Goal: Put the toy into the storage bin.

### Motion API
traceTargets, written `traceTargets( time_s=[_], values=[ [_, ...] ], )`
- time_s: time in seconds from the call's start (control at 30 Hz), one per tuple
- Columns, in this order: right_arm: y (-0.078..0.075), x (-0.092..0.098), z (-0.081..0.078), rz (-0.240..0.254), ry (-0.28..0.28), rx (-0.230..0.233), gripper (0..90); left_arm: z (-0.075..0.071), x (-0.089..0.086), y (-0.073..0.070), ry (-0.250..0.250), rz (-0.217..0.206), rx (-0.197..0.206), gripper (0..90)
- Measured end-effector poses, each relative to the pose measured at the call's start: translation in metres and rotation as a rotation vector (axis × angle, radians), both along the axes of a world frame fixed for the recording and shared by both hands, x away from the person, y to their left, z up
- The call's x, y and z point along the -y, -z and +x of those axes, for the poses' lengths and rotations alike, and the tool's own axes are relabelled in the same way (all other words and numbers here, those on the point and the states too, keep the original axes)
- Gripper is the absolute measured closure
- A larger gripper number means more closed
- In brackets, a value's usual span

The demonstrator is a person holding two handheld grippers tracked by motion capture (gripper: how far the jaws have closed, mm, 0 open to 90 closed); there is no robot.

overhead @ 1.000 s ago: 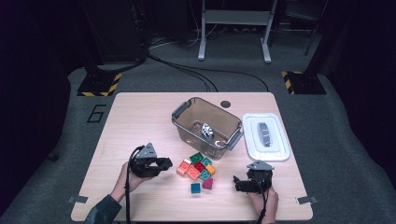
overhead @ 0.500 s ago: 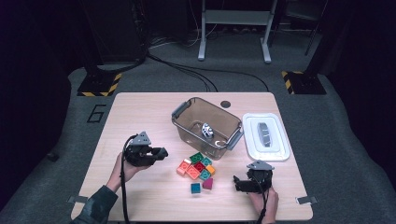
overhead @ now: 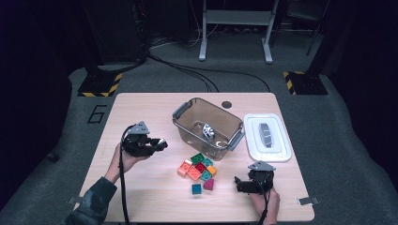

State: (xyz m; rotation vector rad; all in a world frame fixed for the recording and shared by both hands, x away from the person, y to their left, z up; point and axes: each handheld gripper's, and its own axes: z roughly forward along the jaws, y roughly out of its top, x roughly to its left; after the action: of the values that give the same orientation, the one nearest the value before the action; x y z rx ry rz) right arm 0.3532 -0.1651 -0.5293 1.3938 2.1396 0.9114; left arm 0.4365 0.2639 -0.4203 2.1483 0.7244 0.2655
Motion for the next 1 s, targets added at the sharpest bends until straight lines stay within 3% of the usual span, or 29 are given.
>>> traceTargets(
  time_s=[0.57,1.0],
  values=[
    [0.0,0.0,0.0,0.0,0.0,0.0,2.8,0.021,0.006,-0.039,0.002,-0.03,0.012,67.0],
    [0.0,0.0,0.0,0.0,0.0,0.0,2.8,0.049,0.03,-0.072,-0.015,-0.027,0.05,66.9]
  ],
)
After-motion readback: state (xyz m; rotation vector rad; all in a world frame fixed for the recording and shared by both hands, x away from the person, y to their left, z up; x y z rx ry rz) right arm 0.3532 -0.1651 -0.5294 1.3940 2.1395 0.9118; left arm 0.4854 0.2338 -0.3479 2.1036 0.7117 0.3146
